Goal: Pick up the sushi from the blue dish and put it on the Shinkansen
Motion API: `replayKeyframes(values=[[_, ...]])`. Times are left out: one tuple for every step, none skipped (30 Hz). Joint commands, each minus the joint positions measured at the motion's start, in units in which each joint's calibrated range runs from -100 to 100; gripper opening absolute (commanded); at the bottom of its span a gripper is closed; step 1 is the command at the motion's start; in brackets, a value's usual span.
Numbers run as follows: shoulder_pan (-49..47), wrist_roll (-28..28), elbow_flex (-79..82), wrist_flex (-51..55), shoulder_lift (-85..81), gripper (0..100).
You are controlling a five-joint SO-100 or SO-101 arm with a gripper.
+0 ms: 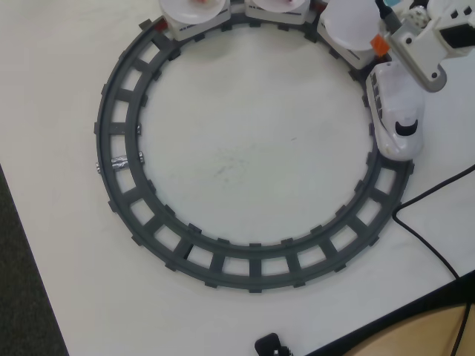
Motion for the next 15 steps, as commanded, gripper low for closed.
replayKeyframes(values=[[0.28,-0.24,-0.31,-0.27,-2.55,2],[0.28,-0.24,-0.31,-0.09,-2.55,2],[0.28,-0.24,-0.31,-0.01,-2.55,2],[0.28,-0.24,-0.31,0.08,-2.55,2],[0.37,-0.24,-0.13,0.25,-2.55,2],[0.72,-0.24,0.41,0.42,-2.55,2],[1.16,-0.24,1.85,-0.18,-2.55,2],[1.43,0.02,3.46,-0.52,-2.63,2],[1.52,0.13,4.81,-1.21,-2.63,3],[1.52,0.18,6.52,-2.66,-2.63,3],[1.6,0.23,8.04,-4.12,-2.63,3],[1.6,0.23,9.48,-5.49,-2.63,3],[1.6,0.28,10.65,-6.86,-2.63,3],[1.6,0.28,11.54,-7.97,-2.63,3],[1.52,0.28,12.26,-8.82,-2.63,3]])
